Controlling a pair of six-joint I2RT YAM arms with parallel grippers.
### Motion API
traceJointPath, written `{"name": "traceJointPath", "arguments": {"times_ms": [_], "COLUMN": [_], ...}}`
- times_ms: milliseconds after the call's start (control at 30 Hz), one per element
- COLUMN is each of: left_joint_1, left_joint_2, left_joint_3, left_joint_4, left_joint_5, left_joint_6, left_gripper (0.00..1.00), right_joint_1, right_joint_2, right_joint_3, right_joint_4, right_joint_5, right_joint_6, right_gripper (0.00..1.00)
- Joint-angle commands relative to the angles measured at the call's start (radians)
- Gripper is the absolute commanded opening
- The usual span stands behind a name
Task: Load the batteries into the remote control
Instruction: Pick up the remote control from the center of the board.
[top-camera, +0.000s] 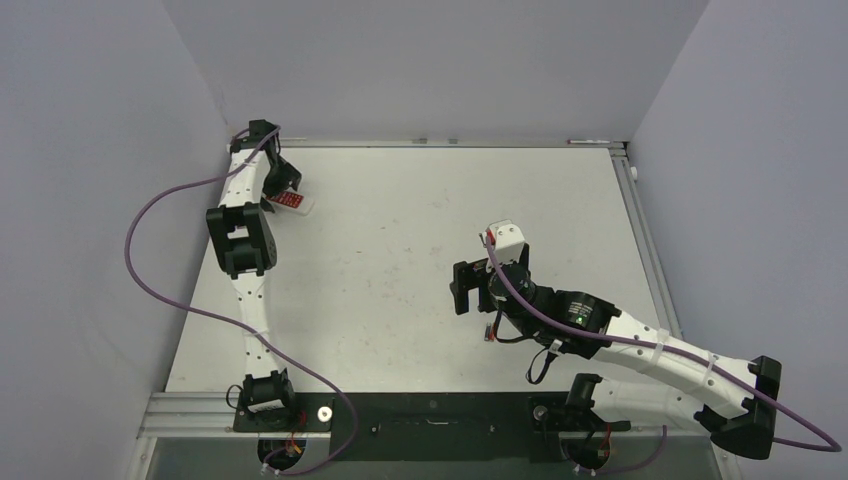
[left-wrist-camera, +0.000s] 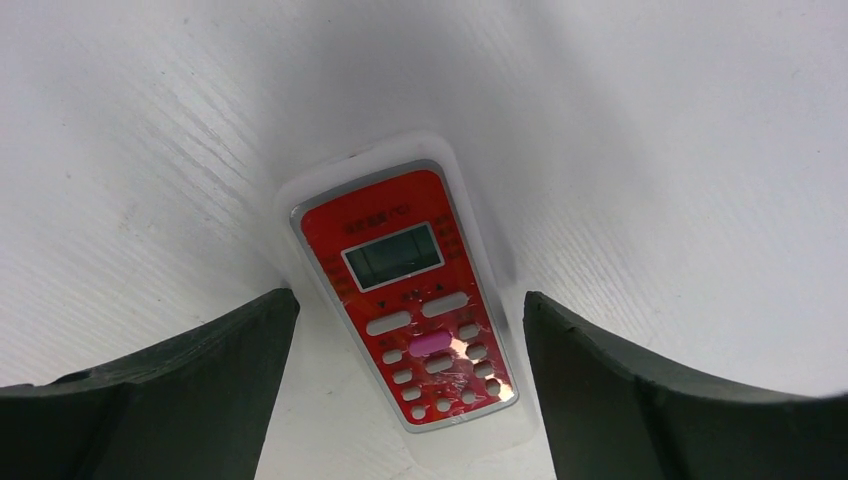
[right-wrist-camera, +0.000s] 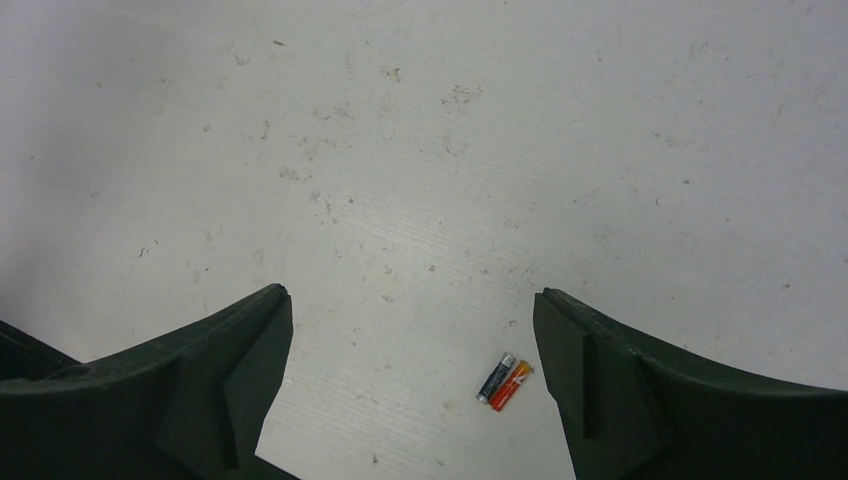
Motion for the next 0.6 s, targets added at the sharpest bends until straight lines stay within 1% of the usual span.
{"name": "traceJointPath", "arguments": {"times_ms": [0, 167, 333, 433, 567], "left_joint_1": [0.018, 0.02, 0.021, 0.021, 0.023], "left_joint_2": [0.036, 0.043, 0.053, 0.048, 0.007], "left_joint_3": [0.032, 0.035, 0.035, 0.02, -0.039], "left_joint_4": [-0.047, -0.051, -0.057, -0.051, -0.007], "left_joint_5": [-0.032, -0.03, -0.013, 0.003, 0.039], "left_joint_6": [-0.031, -0.019, -0.002, 0.005, 0.017], "left_gripper": [0.8, 0.73, 0.62, 0.51, 0.32], "right_joint_1": [-0.005, -0.005, -0.005, -0.005, -0.005], "right_joint_2": [-0.003, -0.013, -0.023, -0.029, -0.037], "right_joint_3": [0.03, 0.022, 0.014, 0.012, 0.009], "right_joint_4": [0.024, 0.026, 0.023, 0.018, 0.014], "right_joint_5": [0.001, 0.0, 0.0, -0.001, -0.004], "right_joint_6": [0.004, 0.006, 0.011, 0.015, 0.024], "right_gripper": [0.9, 0.9, 0.9, 0.9, 0.9]}}
